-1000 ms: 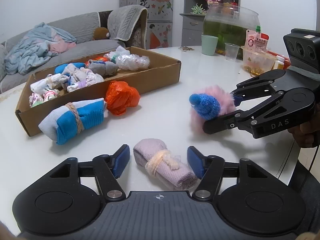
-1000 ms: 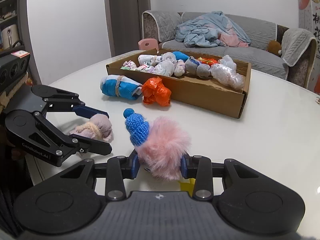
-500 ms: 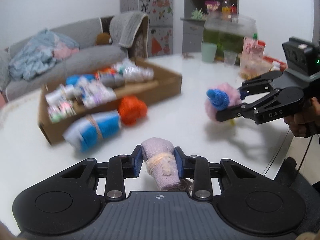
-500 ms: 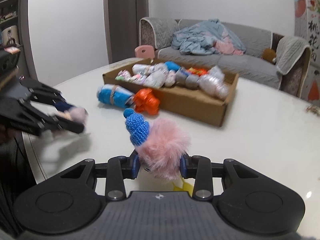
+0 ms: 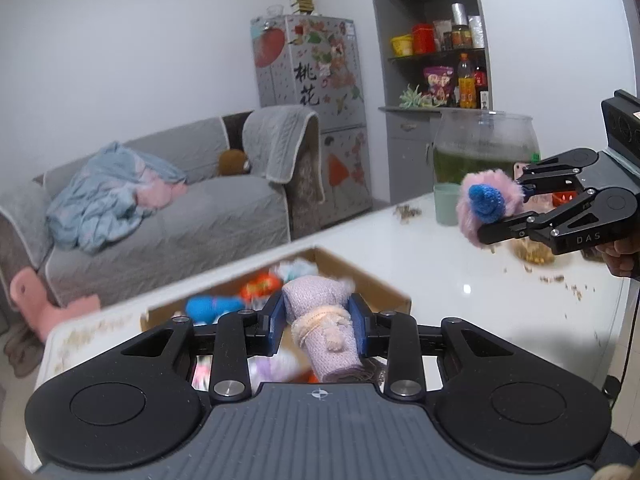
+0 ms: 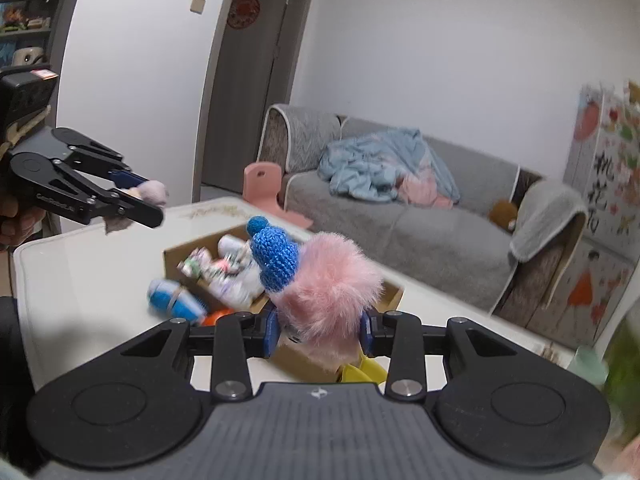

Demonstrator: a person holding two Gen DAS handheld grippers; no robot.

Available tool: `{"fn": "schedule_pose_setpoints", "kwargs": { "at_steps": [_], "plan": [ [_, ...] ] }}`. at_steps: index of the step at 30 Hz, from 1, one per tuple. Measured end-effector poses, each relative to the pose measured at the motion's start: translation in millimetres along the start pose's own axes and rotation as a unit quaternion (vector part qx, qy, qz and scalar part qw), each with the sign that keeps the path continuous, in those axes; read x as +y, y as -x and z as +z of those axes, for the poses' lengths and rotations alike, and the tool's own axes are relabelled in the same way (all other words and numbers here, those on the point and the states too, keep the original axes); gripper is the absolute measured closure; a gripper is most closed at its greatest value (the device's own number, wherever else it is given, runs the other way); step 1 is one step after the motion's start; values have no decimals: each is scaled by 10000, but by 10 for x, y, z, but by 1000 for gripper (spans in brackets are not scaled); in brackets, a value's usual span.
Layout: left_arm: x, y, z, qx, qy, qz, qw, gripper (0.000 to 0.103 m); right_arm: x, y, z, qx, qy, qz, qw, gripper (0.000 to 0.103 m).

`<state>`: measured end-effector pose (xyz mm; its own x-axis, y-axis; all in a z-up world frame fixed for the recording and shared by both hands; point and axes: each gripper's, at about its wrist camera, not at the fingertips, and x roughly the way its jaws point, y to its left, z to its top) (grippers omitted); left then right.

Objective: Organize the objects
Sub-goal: 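Carry both items over the box, lower them inside and open both tools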

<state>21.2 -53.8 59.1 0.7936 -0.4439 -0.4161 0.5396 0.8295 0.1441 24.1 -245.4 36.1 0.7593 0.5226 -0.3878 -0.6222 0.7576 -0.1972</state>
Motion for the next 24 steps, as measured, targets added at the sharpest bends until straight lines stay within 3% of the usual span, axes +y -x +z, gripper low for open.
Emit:
{"fn": "schedule_pose_setpoints", "kwargs": {
  "at_steps": [11, 24],
  "plan": [
    [49, -616, 435, -84, -292, -15, 9995, 63, -188, -569, 321, -39, 411, -104, 9991, 69],
    [237, -1350, 143, 466, -315, -188, 9982, 63, -286, -1172, 110, 494, 518, 222, 9972, 69]
  ]
}}
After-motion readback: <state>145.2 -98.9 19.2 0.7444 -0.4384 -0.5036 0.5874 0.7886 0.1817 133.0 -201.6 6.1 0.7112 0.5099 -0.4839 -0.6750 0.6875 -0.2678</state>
